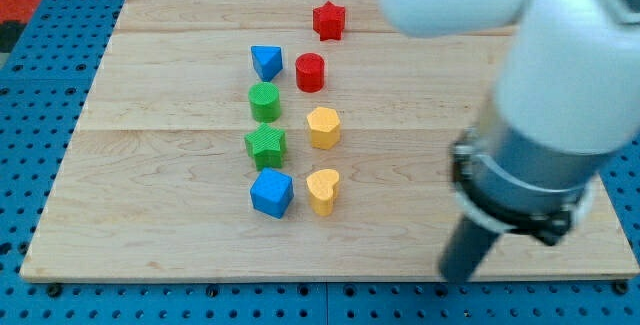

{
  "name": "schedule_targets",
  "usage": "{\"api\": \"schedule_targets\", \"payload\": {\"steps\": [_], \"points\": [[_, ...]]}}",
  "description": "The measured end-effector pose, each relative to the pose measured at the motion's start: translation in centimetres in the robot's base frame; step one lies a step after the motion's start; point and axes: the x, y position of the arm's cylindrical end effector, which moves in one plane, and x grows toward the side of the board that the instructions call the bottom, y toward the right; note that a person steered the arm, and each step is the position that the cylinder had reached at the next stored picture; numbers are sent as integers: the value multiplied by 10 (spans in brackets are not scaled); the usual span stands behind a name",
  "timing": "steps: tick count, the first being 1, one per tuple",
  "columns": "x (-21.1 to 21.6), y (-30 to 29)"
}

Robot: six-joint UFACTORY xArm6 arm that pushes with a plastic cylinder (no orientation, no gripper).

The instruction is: Slide the green circle close to the red circle

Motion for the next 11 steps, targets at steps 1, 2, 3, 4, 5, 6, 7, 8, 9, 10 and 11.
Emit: {"api": "schedule_targets", "payload": {"steps": [1,2,3,4,5,6,7,8,9,10,11], "points": [[0,-67],[-3,-128],[-11,-183],[-19,-228],[-20,-255],[-31,-269],[-35,-269],[-35,-273],[-41,-282],[-93,-279],[-146,-245]]}}
